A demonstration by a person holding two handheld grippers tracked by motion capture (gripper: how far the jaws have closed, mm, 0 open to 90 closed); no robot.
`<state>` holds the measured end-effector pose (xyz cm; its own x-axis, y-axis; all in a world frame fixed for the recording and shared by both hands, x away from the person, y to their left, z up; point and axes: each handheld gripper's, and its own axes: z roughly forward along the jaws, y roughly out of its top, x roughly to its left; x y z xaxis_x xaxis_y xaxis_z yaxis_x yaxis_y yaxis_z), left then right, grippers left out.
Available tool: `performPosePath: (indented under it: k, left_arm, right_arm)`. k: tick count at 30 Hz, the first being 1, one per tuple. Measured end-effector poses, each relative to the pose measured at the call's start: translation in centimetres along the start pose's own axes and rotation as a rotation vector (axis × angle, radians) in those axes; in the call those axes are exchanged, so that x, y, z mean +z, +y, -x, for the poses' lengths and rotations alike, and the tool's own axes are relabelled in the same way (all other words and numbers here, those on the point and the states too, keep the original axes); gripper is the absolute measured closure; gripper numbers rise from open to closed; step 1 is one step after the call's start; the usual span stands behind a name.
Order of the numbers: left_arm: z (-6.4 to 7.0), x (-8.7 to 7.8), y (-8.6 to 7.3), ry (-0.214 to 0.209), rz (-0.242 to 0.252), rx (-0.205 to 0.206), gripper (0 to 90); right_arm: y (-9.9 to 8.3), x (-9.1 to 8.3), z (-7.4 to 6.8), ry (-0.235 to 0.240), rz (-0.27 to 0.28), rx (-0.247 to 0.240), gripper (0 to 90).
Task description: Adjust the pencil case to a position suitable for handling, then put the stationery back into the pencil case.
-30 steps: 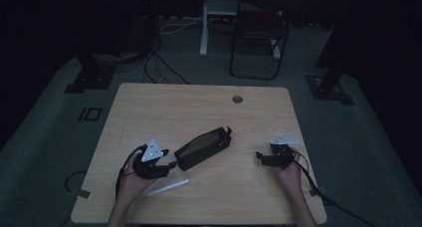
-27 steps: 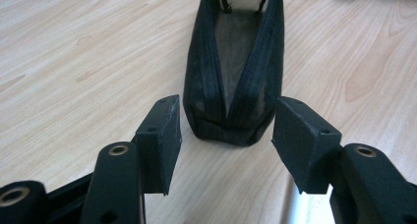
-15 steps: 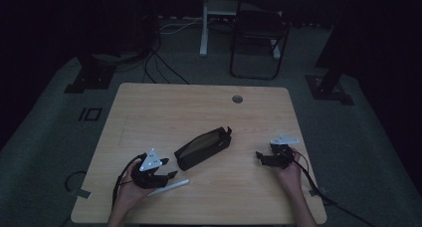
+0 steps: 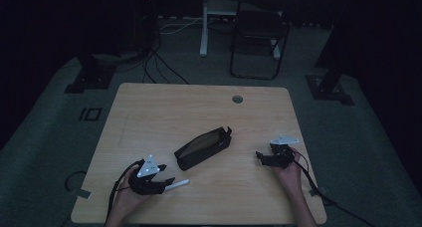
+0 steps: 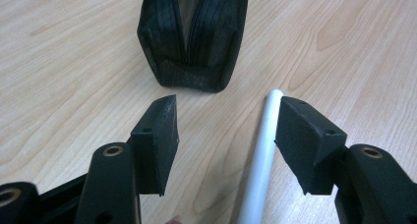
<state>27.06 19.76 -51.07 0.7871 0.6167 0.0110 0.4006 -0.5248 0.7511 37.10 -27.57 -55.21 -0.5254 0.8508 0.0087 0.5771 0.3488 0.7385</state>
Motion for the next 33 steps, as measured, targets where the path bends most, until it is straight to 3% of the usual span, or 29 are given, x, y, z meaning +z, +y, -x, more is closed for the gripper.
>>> performPosePath:
  k: [19, 23, 33]
  left_arm:
    - [0.3, 0.0, -1.2, -0.014, -0.02, 0.006, 40.8]
    - [0.4, 0.0, -1.4, -0.03, -0.033, 0.019, 42.2]
    - [0.6, 0.3, -2.7, -0.021, -0.081, 0.032, 46.5]
  right_arm:
    - [0.0, 0.0, 0.0, 0.0, 0.001, -0.001, 22.5]
    - [0.0, 0.0, 0.0, 0.0, 0.001, -0.001, 22.5]
    - [0.0, 0.0, 0.0, 0.0, 0.001, -0.001, 22.5]
